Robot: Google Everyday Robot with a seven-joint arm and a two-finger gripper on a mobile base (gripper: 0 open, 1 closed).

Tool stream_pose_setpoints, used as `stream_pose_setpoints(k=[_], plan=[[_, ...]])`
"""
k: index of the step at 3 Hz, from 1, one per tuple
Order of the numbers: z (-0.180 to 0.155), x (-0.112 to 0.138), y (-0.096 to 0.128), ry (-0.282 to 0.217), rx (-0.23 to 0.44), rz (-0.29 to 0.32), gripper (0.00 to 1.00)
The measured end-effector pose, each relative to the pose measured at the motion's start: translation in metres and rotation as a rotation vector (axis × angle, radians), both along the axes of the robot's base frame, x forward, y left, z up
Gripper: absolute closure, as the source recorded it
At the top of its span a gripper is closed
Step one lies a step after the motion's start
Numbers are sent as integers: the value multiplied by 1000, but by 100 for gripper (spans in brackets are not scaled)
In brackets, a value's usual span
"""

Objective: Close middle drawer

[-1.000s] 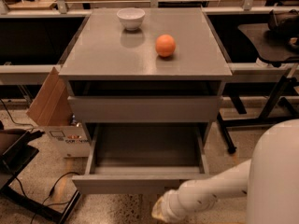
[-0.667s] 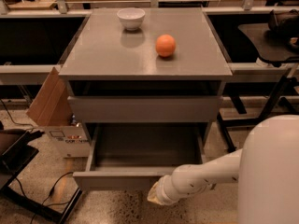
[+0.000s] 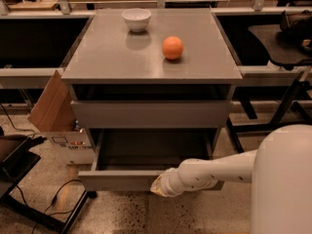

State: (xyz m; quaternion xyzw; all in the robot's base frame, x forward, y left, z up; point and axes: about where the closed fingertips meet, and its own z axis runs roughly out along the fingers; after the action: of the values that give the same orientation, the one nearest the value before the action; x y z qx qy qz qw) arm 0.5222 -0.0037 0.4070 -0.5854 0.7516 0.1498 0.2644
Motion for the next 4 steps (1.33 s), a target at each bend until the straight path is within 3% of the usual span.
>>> stream_pose_setpoints(k=[1, 2, 3, 4], plan=[[0, 0, 0, 0, 0, 0, 100], [-6, 27, -4, -10, -19, -17, 100], [-6, 30, -4, -11, -23, -20, 100], [-6, 87, -13, -32, -60, -48, 100]])
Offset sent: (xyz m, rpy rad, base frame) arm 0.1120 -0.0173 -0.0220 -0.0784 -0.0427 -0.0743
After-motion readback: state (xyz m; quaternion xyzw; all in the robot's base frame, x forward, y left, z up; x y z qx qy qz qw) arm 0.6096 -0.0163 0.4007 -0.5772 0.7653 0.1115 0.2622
